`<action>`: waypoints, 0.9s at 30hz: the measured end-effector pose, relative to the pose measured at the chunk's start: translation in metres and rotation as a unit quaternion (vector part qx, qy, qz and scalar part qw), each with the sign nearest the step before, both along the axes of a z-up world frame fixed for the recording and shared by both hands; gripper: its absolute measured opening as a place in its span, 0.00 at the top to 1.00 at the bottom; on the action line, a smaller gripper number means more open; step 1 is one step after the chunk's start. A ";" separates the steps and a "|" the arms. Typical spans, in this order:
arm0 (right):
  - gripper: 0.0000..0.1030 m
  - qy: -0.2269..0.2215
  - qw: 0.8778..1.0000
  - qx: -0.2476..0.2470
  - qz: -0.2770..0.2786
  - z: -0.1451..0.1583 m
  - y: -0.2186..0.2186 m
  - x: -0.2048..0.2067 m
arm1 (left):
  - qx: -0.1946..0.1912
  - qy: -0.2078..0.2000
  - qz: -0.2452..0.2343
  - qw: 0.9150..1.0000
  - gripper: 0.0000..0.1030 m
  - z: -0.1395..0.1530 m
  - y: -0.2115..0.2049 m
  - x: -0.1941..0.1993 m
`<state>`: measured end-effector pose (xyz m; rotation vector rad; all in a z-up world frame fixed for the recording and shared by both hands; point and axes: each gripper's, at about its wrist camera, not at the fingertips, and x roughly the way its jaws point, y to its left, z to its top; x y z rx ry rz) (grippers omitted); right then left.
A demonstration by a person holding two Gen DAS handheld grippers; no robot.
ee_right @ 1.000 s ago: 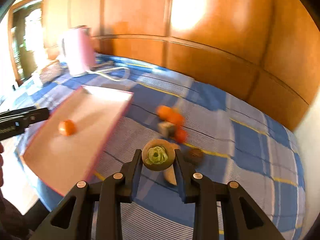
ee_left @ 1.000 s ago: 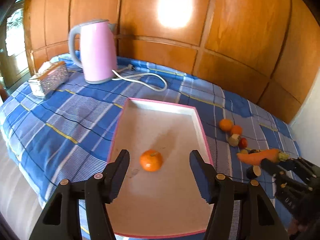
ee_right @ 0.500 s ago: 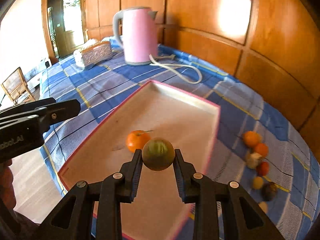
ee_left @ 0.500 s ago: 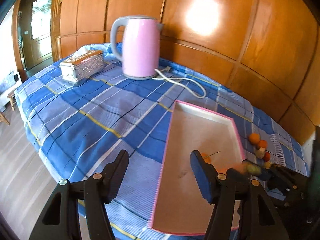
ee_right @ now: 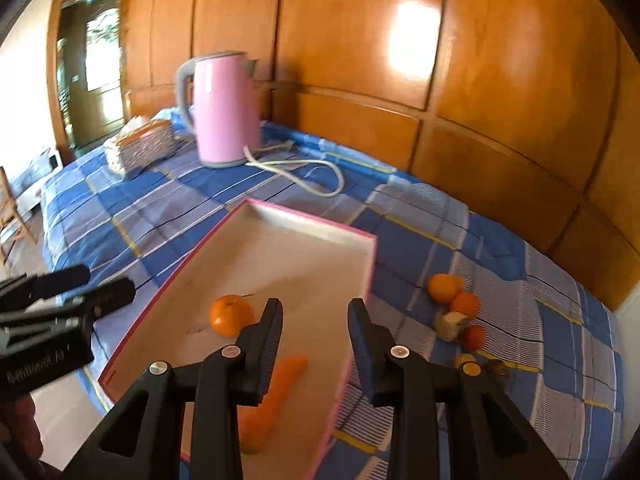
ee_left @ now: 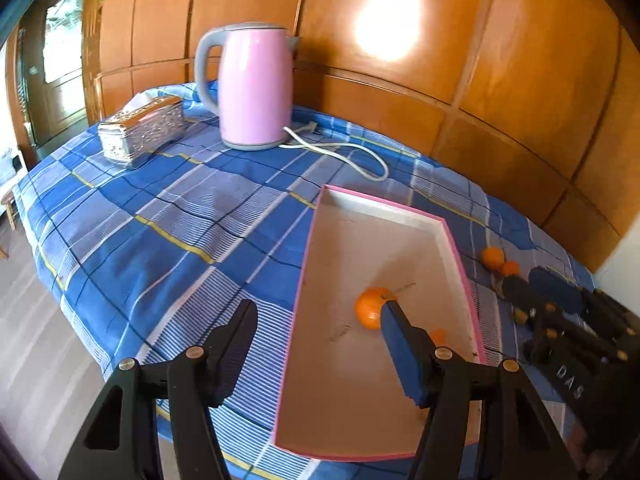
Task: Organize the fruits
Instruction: 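Lower the carrot into the tray and open the right gripper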
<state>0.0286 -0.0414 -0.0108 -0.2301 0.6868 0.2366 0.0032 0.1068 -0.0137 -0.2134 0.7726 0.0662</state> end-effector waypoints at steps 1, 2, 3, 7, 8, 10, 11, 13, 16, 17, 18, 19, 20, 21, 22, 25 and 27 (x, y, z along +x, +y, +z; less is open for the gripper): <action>0.67 -0.002 1.000 0.002 -0.004 0.002 -0.003 0.000 | 0.001 0.000 -0.003 1.000 0.37 0.001 -0.003 0.000; 0.67 -0.004 1.000 0.004 -0.006 0.003 -0.005 -0.001 | 0.002 0.000 -0.005 1.000 0.37 0.001 -0.005 -0.001; 0.67 -0.007 1.000 0.007 -0.009 0.005 -0.008 -0.002 | 0.004 -0.001 -0.007 1.000 0.37 0.002 -0.007 -0.001; 0.67 -0.013 1.000 0.011 -0.010 0.008 -0.012 -0.006 | 0.008 -0.003 -0.014 1.000 0.37 0.005 -0.013 -0.002; 0.67 -0.013 1.000 0.012 -0.010 0.009 -0.013 -0.006 | 0.009 -0.004 -0.015 1.000 0.37 0.005 -0.014 -0.003; 0.67 -0.017 1.000 0.014 -0.011 0.010 -0.014 -0.008 | 0.012 -0.005 -0.021 1.000 0.37 0.007 -0.018 -0.003; 0.67 -0.018 1.000 0.015 -0.011 0.010 -0.014 -0.009 | 0.014 -0.006 -0.022 1.000 0.37 0.007 -0.020 -0.003; 0.67 -0.018 1.000 0.019 -0.013 0.011 -0.016 -0.009 | 0.016 -0.007 -0.026 1.000 0.37 0.008 -0.023 -0.004; 0.67 -0.021 0.999 0.022 -0.014 0.012 -0.019 -0.011 | 0.017 -0.006 -0.032 0.999 0.37 0.008 -0.026 -0.005; 0.67 -0.023 0.999 0.022 -0.015 0.013 -0.020 -0.012 | 0.018 -0.007 -0.033 0.999 0.37 0.008 -0.027 -0.005; 0.67 -0.024 0.999 0.023 -0.016 0.013 -0.020 -0.012 | 0.018 -0.007 -0.034 0.999 0.37 0.009 -0.027 -0.005; 0.67 -0.025 0.999 0.023 -0.016 0.014 -0.021 -0.012 | 0.019 -0.007 -0.036 0.999 0.37 0.009 -0.028 -0.005; 0.67 -0.025 0.999 0.024 -0.017 0.014 -0.022 -0.012 | 0.020 -0.009 -0.038 0.999 0.37 0.010 -0.030 -0.005; 0.67 -0.027 0.999 0.024 -0.018 0.014 -0.023 -0.013 | 0.021 -0.011 -0.042 0.999 0.37 0.010 -0.031 -0.006; 0.67 -0.028 0.999 0.024 -0.021 0.014 -0.025 -0.013 | 0.023 -0.013 -0.049 0.998 0.37 0.011 -0.034 -0.006; 0.67 -0.030 0.998 0.028 -0.036 0.014 -0.035 -0.013 | 0.024 -0.011 -0.062 0.998 0.37 0.011 -0.041 -0.006; 0.67 -0.031 0.998 0.031 -0.048 0.015 -0.043 -0.013 | 0.025 -0.010 -0.067 0.997 0.37 0.011 -0.045 -0.005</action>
